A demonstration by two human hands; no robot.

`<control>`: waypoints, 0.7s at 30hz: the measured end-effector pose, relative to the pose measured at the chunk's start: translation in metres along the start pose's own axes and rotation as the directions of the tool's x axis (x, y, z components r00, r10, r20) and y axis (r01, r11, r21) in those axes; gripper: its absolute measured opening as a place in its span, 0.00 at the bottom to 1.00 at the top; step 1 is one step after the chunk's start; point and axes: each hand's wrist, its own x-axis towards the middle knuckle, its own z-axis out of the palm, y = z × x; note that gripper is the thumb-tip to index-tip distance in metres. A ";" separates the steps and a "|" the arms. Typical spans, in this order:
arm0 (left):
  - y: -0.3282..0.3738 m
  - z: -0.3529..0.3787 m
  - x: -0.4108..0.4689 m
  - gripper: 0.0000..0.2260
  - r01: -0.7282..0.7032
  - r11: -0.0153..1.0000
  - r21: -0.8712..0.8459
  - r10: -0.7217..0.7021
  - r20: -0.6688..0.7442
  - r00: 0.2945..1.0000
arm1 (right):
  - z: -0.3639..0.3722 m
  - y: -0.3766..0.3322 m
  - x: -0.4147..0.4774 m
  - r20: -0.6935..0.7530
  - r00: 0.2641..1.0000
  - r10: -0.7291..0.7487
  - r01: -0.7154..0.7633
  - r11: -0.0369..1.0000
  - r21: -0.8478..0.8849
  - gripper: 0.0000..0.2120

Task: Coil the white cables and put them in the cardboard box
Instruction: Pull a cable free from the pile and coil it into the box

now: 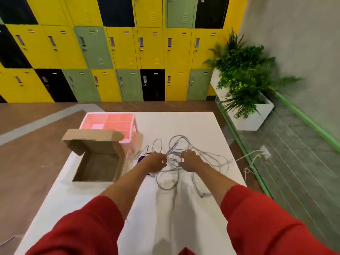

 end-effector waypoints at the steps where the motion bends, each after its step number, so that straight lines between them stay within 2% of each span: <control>1: -0.002 0.007 -0.002 0.08 -0.020 1.000 0.006 0.020 0.026 0.999 | 0.008 -0.001 -0.003 0.032 0.999 -0.001 0.001 1.000 -0.014 0.22; 5: -0.009 0.030 -0.019 0.12 -0.006 1.000 0.026 0.002 0.170 0.985 | 0.034 -0.001 -0.007 0.082 0.997 -0.011 0.012 1.000 -0.005 0.21; 8: -0.019 0.053 -0.032 0.20 -0.086 0.988 0.128 0.053 0.237 0.970 | 0.051 -0.003 -0.011 0.136 0.990 -0.023 0.017 0.999 0.051 0.19; 11: -0.019 0.069 -0.041 0.23 -0.116 0.964 0.238 0.072 0.186 0.980 | 0.071 -0.002 -0.016 0.186 0.982 -0.039 0.025 0.997 0.078 0.18; 15: -0.012 0.073 -0.041 0.15 -0.126 0.925 0.360 0.087 0.124 0.988 | 0.088 -0.003 -0.021 0.209 0.975 -0.080 0.059 0.993 0.105 0.21; 18: -0.008 0.069 -0.034 0.07 -0.146 0.941 0.304 0.132 0.067 0.989 | 0.094 -0.003 -0.025 0.216 0.972 -0.096 0.084 0.994 0.068 0.22; 21: -0.002 0.059 -0.027 0.06 -0.168 0.974 0.155 0.176 -0.036 0.984 | 0.095 0.000 -0.028 0.157 0.983 -0.098 0.086 0.993 0.078 0.19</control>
